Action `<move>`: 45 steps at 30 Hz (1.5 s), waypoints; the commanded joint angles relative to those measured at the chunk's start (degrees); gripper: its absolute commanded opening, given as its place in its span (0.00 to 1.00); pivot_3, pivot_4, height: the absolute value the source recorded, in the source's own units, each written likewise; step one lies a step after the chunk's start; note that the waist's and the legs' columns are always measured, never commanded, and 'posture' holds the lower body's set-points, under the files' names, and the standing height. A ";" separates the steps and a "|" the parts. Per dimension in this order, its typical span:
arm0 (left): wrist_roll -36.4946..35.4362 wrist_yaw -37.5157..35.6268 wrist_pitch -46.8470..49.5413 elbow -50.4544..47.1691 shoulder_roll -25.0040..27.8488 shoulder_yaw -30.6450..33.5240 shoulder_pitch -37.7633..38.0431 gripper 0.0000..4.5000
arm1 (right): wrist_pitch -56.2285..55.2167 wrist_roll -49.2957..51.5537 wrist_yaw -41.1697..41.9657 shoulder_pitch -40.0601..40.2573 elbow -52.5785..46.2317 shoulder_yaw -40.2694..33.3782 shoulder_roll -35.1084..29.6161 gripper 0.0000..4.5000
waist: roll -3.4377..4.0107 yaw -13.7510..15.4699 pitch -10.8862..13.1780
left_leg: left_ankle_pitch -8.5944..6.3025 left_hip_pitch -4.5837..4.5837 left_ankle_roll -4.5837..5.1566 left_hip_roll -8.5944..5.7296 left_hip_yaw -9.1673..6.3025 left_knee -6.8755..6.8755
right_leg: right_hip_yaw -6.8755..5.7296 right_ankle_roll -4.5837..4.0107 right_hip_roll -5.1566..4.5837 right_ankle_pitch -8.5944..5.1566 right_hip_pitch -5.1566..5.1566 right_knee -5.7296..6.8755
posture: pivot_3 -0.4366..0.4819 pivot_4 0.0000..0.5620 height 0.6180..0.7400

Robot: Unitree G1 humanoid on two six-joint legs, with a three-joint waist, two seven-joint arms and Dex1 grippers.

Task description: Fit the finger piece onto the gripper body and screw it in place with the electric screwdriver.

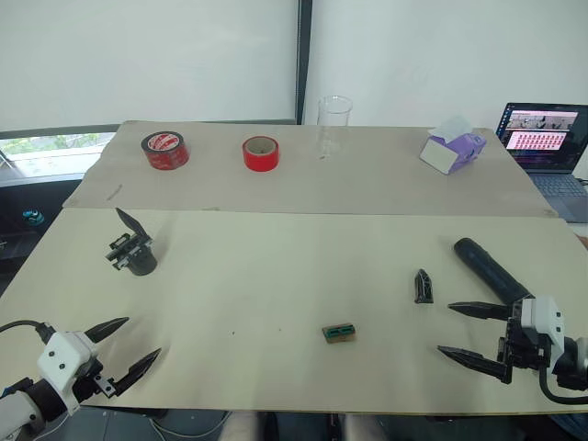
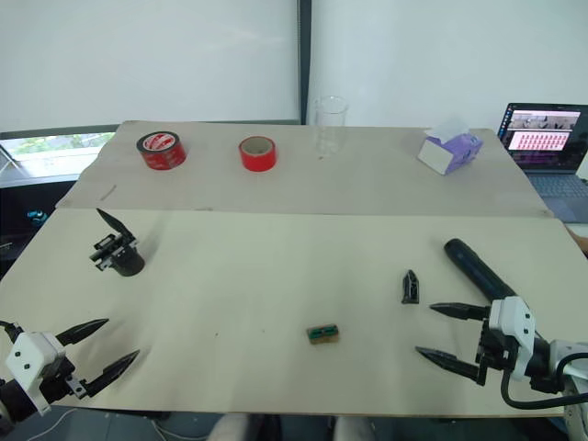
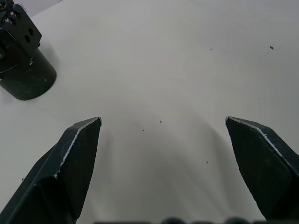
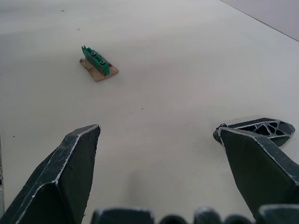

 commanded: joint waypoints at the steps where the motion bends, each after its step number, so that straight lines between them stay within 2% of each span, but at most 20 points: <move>1: -3.15 1.41 1.13 -1.46 -1.09 1.37 -0.22 1.00 | 2.50 1.27 -2.60 -0.65 -4.72 -0.23 -0.22 0.99 | 0.00 -0.01 0.00 | 0.00 0.00 0.00 0.00 0.00 0.00 | 0.00 0.00 0.00 0.00 0.00 0.00 | 0.48 0.27 1.00; 4: -9.35 5.40 5.30 -2.22 -5.09 4.35 -0.65 1.00 | 9.60 5.46 -9.95 -4.02 -14.91 3.76 3.64 0.99 | 0.01 -0.46 -0.01 | 0.00 -0.01 0.00 0.02 0.01 -0.01 | 0.06 0.00 -0.05 0.00 0.05 0.05 | 0.48 0.27 1.00; 9: -10.86 10.93 5.62 -2.19 -10.52 6.97 0.64 1.00 | 9.47 6.94 -17.89 -8.06 -21.21 6.71 12.15 0.99 | -0.02 -0.17 0.00 | -0.02 0.00 -0.14 0.18 -0.02 -0.02 | -0.14 -0.02 0.00 0.00 0.04 0.08 | 0.48 0.27 1.00; 14: -11.78 18.34 3.79 -1.86 -17.67 11.02 2.43 1.00 | -2.03 2.76 -17.89 -9.92 -22.70 10.59 20.13 0.99 | -0.10 0.02 0.00 | -0.10 -0.04 -0.06 0.10 -0.01 0.04 | -0.30 -0.01 0.03 -0.01 0.08 0.01 | 0.48 0.27 1.00; 18: -13.93 23.39 4.30 -0.80 -21.22 13.88 1.61 1.00 | -6.70 3.11 -14.39 -9.16 -20.92 11.38 20.81 0.99 | -0.17 -0.01 -0.01 | -0.15 0.01 0.01 0.03 -0.01 0.14 | -0.33 0.01 -0.06 0.00 0.02 0.00 | 0.48 0.27 1.00; 22: -14.21 25.59 6.10 -2.85 -19.53 13.55 -0.64 1.00 | -7.68 4.93 -12.83 -8.83 -19.12 10.29 20.34 0.99 | -0.37 0.11 -0.10 | -0.15 0.09 0.01 0.02 -0.07 0.13 | -0.38 0.01 -0.10 -0.01 0.06 0.01 | 0.48 0.27 1.00; 25: -10.78 28.28 9.58 -2.59 -15.18 11.36 -4.27 1.00 | -7.33 7.65 -12.12 -8.21 -18.17 9.13 20.54 0.99 | -0.37 0.28 -0.10 | -0.14 0.09 -0.01 0.02 -0.07 0.13 | -0.42 0.00 -0.07 -0.01 0.06 0.04 | 0.48 0.27 1.00; 27: -7.39 30.02 12.07 -0.98 -11.90 9.05 -7.22 1.00 | -5.33 10.33 -15.52 -9.23 -19.77 8.39 21.74 0.99 | -0.36 0.22 -0.10 | -0.12 0.09 -0.04 0.02 -0.08 0.12 | -0.47 -0.03 0.02 0.00 0.08 0.07 | 0.48 0.27 1.00; 32: -3.42 31.27 16.63 3.57 -7.36 3.87 -14.52 1.00 | -6.47 11.12 -14.24 -8.33 -20.66 9.04 21.90 0.99 | -0.34 -0.18 -0.14 | -0.10 0.05 -0.07 0.02 -0.03 0.07 | -0.40 -0.15 0.03 0.10 0.18 0.11 | 0.48 0.27 1.00; 40: 0.67 29.34 16.43 14.64 -4.83 -1.82 -24.60 1.00 | -12.89 10.17 -6.86 -3.39 -16.20 7.77 21.78 0.99 | -0.36 -0.18 -0.15 | -0.01 0.08 -0.24 0.03 -0.02 0.04 | -0.52 -0.18 0.14 0.28 0.18 0.16 | 0.48 0.27 1.00; 45: 2.38 26.87 13.23 21.34 -4.64 -4.55 -30.65 1.00 | -15.45 10.30 -5.74 -1.57 -14.84 6.97 21.94 0.99 | -0.34 0.04 -0.16 | 0.01 0.09 -0.28 0.05 -0.05 0.04 | -0.56 -0.16 0.04 0.27 0.18 0.18 | 0.48 0.27 1.00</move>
